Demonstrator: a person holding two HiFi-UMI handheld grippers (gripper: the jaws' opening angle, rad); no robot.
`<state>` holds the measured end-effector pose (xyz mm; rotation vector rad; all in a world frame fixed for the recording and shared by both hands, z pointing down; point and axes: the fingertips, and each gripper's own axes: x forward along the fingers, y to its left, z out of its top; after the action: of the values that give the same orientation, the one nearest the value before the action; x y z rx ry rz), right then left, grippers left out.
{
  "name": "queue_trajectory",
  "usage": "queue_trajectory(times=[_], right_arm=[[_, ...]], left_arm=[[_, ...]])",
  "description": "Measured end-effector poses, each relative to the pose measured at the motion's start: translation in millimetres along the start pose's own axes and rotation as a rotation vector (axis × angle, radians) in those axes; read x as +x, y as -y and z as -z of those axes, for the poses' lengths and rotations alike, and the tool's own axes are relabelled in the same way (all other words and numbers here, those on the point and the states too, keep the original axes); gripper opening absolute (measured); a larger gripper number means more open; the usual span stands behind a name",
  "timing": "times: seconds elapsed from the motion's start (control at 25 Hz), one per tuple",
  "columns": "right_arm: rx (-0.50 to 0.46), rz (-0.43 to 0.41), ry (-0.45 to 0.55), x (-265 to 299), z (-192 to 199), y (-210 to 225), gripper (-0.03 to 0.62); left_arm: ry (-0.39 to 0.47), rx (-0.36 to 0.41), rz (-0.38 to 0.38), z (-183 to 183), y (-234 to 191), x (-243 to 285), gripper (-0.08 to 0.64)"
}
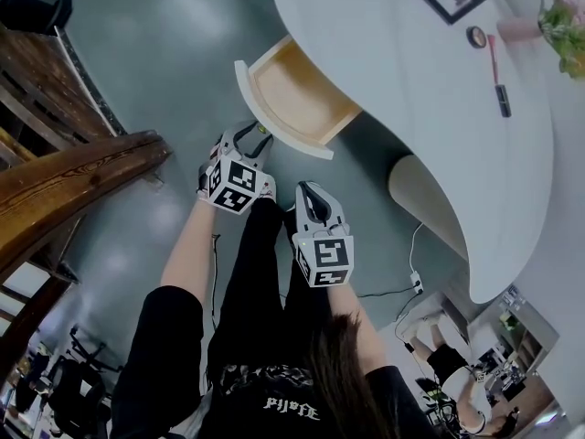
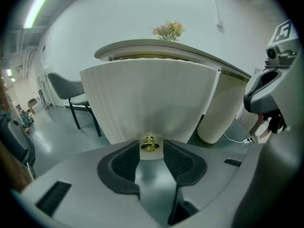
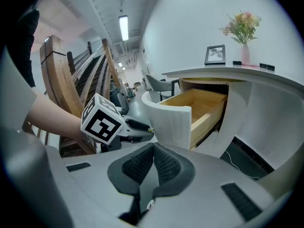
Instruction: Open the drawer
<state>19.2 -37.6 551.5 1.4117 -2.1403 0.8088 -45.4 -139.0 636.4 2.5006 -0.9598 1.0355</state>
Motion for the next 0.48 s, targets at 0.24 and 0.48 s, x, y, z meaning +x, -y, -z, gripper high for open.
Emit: queue_trajectory(times=[0.24,0.48], right_arm=[[0.001,0.001,-0.002,-0.4,-3.5,-0.7,0.026],[-0.01,-0.005,0.001,-5.2,-7.8,-3.1,0.026]], left_arm=[[-0.024,0.018,0.012,-1.0,-1.5,2.0,0.121],[-0.039,-0.025,0.002,7.4,-0.7,-5.6,0.12]])
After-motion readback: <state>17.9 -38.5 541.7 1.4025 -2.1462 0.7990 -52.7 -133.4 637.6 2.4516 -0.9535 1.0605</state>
